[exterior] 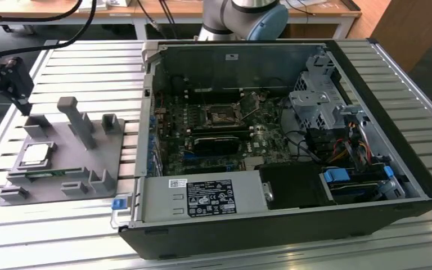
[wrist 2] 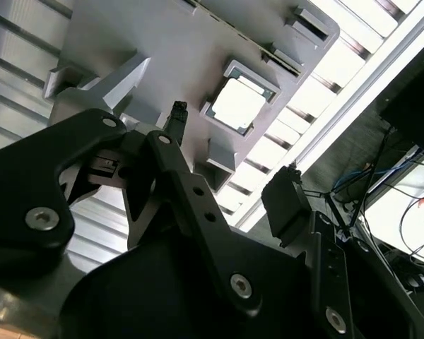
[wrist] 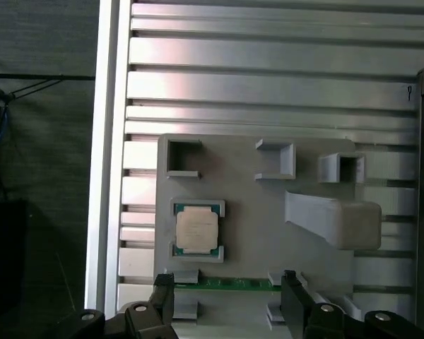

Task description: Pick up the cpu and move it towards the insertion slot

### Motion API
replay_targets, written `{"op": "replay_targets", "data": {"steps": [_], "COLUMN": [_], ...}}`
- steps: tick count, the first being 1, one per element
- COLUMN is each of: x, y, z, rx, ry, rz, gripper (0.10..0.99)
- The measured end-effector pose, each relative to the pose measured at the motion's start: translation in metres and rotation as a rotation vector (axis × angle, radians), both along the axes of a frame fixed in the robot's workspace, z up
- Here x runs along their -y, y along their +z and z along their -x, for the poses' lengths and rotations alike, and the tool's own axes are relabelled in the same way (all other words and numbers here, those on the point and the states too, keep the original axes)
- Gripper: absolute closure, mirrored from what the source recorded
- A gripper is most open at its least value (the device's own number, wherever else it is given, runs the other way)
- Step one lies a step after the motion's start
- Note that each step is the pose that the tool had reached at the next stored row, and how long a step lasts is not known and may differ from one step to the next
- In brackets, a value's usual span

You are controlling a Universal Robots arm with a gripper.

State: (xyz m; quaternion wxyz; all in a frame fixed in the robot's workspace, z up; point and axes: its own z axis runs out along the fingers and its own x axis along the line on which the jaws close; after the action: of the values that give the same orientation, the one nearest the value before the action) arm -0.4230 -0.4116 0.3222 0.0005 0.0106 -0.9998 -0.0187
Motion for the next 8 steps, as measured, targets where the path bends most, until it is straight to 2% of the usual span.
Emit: {"op": "replay_targets", "data": {"steps": [8], "x": [0.0001], "y": [-0.0122], "z": [0.0011], "rx": [-0.0001], "ry": [0.000], "rz": [0.000], "gripper": [0.380]}}
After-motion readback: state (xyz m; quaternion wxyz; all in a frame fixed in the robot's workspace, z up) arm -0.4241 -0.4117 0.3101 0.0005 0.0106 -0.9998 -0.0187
